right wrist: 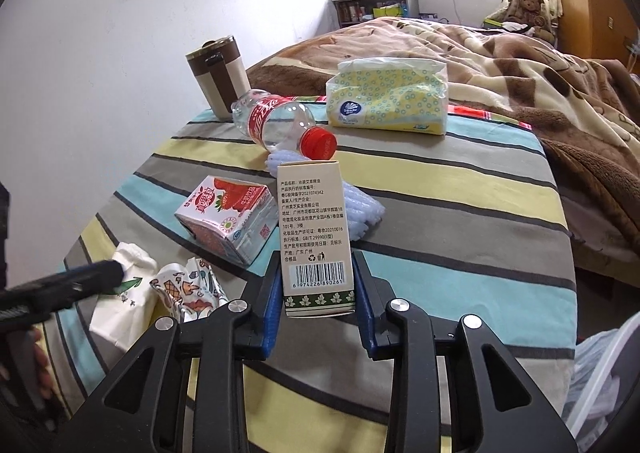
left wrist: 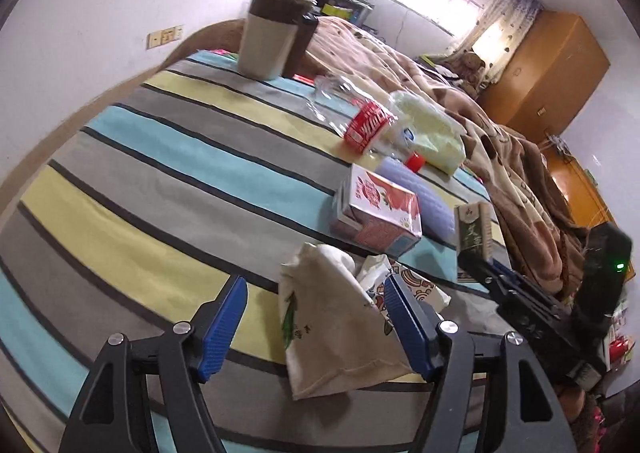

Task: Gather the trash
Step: 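Grasp the beige cloth bag with the left tool while the right tool grasps the white-green paper box, then carry the cloth bag and paper box over the bin and open both tools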

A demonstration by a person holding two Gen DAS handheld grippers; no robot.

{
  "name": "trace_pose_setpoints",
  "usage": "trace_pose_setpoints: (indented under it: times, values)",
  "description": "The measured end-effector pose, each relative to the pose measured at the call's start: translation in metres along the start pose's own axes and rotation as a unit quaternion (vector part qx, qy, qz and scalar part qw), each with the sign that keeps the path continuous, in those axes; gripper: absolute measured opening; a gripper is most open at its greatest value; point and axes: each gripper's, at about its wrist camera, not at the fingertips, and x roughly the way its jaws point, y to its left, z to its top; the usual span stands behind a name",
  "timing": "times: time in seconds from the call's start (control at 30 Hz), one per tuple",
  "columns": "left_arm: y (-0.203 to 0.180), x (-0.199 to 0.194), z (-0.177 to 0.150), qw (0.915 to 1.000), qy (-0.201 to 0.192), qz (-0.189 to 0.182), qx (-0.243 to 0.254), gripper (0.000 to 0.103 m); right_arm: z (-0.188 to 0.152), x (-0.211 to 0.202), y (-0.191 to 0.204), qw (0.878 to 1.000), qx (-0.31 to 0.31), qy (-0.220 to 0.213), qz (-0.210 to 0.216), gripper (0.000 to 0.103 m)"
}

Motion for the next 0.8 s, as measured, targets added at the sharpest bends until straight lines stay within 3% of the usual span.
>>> trace_pose_setpoints:
  times: [0.2,0.43,0.5,0.8]
  values:
    - [0.000,0.024,-0.004,0.9992,0.038,0.001,-0.009,0.071,-0.003,-0.006,-0.003,1.000,0.007,-0.003,0.003,0.033]
    - [-0.017,0.029,-0.014,0.9991,0.039,0.005,0.016,0.069,-0.009,-0.013,-0.006,1.000,0.015,-0.007,0.003,0.033]
    - [-0.021,0.027,-0.015,0.9990,0.037,0.007,0.023,0.059,-0.011,-0.015,-0.007,1.000,0.017,-0.007,0.003,0.033]
    - [-0.032,0.014,-0.023,0.9985,0.030,0.004,0.047,0.039,-0.019,-0.031,-0.007,1.000,0.025,-0.019,0.000,0.033]
